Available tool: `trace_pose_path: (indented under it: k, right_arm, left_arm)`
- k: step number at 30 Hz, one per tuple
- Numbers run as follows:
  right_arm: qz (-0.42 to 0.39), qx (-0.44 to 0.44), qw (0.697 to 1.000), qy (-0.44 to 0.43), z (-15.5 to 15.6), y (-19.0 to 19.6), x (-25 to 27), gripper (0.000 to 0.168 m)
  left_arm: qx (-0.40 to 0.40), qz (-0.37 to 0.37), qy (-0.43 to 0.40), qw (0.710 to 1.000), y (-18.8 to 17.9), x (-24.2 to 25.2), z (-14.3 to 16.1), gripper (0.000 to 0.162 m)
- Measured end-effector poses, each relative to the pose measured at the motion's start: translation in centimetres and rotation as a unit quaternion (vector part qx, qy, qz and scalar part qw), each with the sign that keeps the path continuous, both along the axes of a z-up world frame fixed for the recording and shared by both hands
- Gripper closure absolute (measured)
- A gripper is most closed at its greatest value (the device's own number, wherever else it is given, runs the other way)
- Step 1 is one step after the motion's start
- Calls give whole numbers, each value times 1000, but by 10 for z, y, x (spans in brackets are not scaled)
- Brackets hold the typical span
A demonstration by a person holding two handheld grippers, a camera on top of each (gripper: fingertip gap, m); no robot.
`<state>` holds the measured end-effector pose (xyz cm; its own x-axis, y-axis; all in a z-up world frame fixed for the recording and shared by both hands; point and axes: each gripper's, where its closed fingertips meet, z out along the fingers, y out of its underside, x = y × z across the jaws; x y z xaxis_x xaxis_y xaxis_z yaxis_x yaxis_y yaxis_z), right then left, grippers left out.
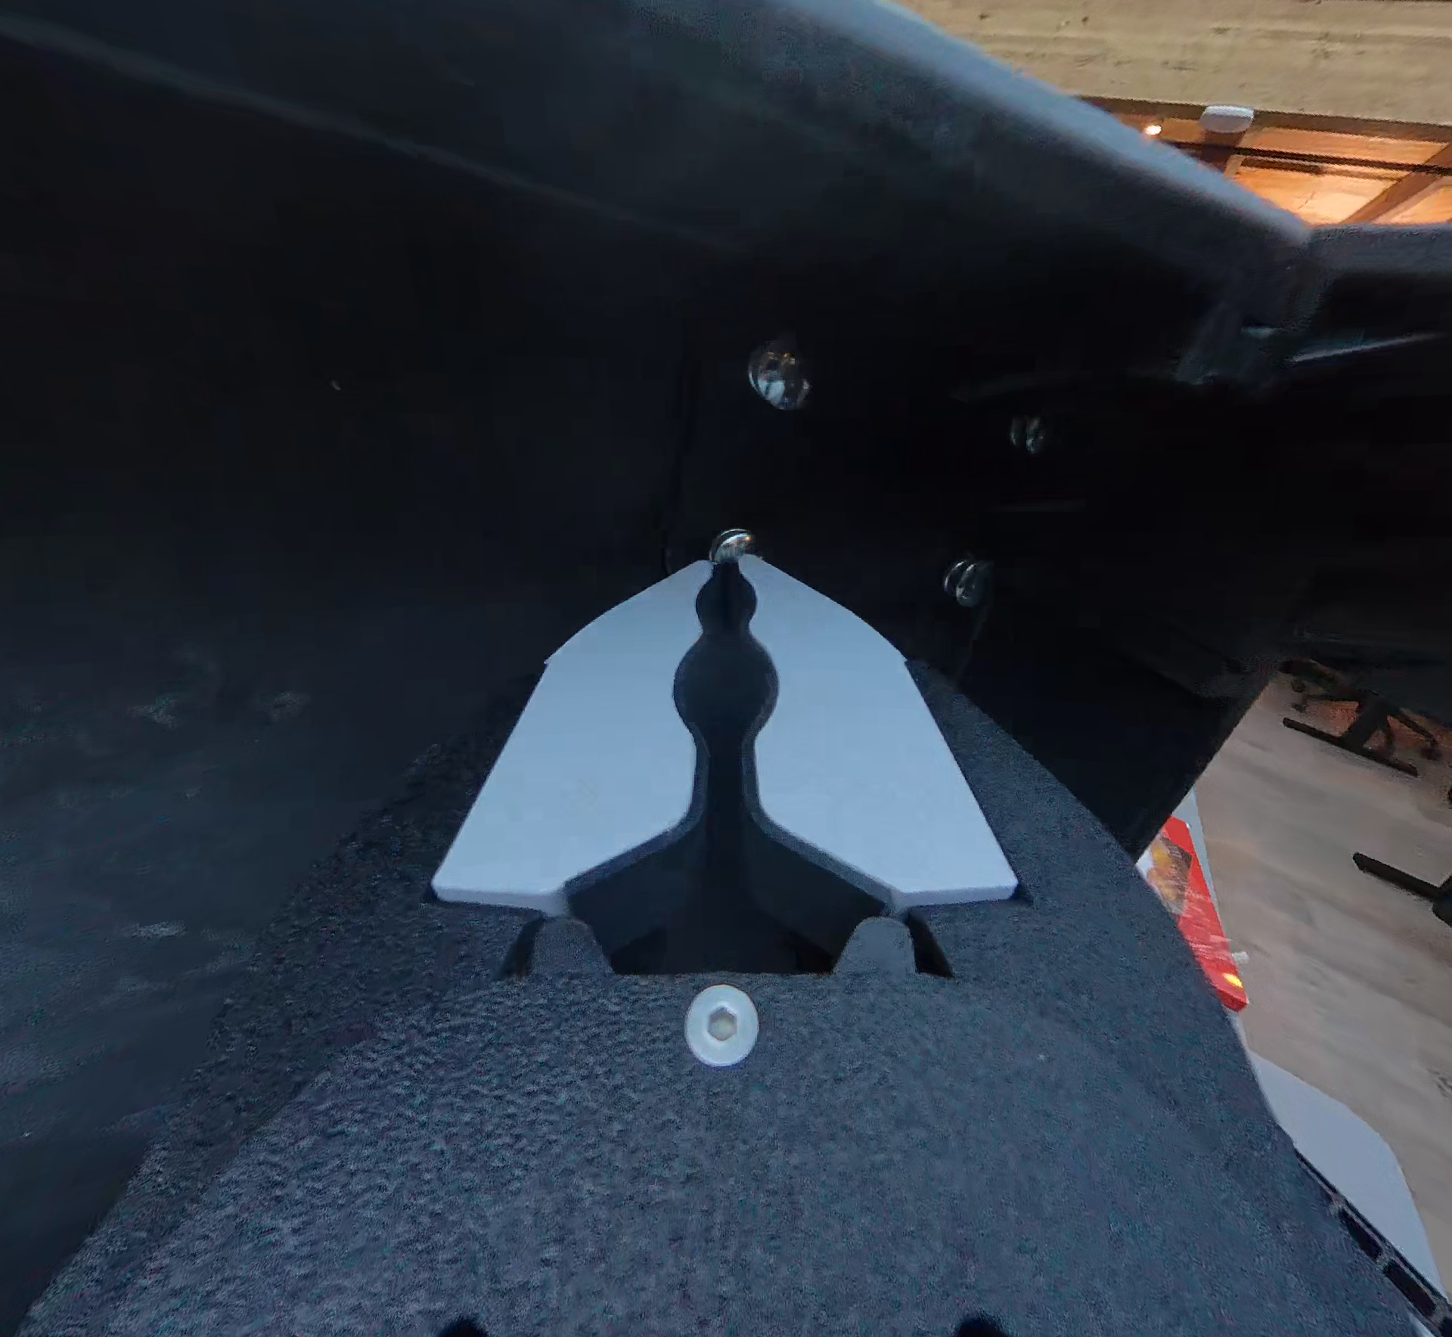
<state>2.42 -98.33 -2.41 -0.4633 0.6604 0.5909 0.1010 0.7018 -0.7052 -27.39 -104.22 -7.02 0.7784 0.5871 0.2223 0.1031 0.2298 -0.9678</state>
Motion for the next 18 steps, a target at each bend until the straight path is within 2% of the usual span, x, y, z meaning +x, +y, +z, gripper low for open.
trace_pose_path:
  k: [7, 12, 15, 18]
  right_arm:
    - [-2, -1, 1000, -2, -2, 6, 1, 158]
    - [0, -11, 1000, -10, -10, 7, -2, 159]
    - [8, -16, 1000, -5, -9, 3, -3, 158]
    - [16, -29, 999, 0, -11, 3, -5, 158]
  left_arm:
    - [35, -1, 1, 999, -14, 4, 3, 162]
    - [-7, -10, -3, 1000, 2, -1, 2, 162]
    - [-22, 0, -22, 1000, -9, -5, -4, 161]
    - [-30, -21, -24, 999, -30, 19, -18, 162]
